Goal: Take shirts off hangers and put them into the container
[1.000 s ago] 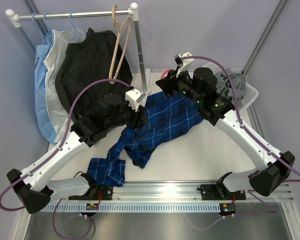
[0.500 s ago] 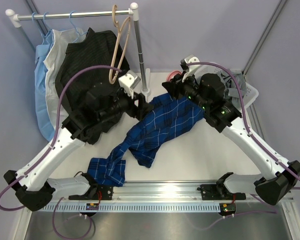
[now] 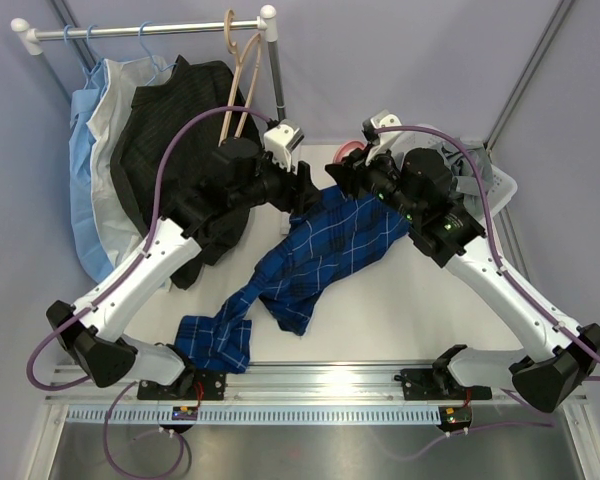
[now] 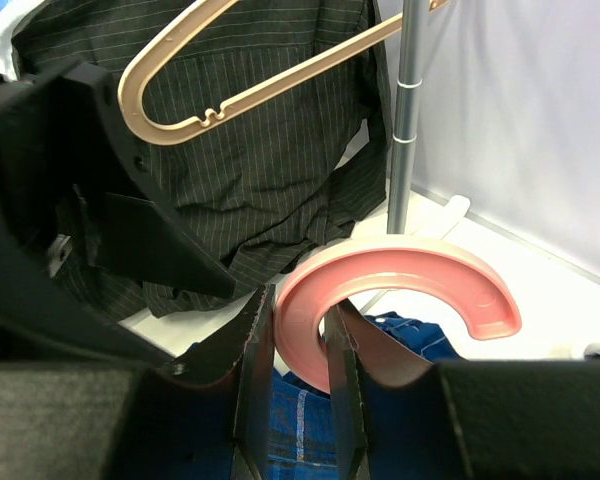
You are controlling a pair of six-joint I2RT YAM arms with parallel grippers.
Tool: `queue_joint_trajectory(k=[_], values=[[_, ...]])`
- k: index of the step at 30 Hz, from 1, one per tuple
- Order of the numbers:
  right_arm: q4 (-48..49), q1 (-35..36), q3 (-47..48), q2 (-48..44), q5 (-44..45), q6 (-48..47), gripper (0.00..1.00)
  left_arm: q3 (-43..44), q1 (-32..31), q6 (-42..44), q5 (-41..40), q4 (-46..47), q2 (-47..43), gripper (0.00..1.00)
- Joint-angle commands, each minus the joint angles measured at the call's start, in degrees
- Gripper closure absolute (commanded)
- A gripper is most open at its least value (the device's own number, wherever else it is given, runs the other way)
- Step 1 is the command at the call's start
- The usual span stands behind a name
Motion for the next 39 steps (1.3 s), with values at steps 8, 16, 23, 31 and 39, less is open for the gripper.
queue_joint_trajectory(k=[8, 16, 23, 31, 39], values=[[4.64, 0.73, -0.40, -2.40, 1.18, -2.27, 1.00, -1.11, 0.55, -2.72, 5.72, 2.51, -0.27, 0.44], [4.73, 0.73, 0.12, -1.96, 1.71, -2.19, 1.00, -3.21, 0.55, -3.60, 8.01, 2.51, -0.27, 0.53], [4.64, 0.73, 0.13, -1.61, 2.32, -2.45, 1.00, -2.69, 0.55, -1.85, 6.69, 2.50, -1.76, 0.95], [3.06, 0.73, 0.83, 0.41, 13.91, -3.59, 1.00, -1.46, 0.55, 3.08, -1.03, -1.44, -7.39, 1.00], [0.08, -0.41, 3.99, 1.90, 23.50, -4.21, 1.00, -8.83, 0.55, 5.89, -18.61, -6.55, -18.71, 1.00]])
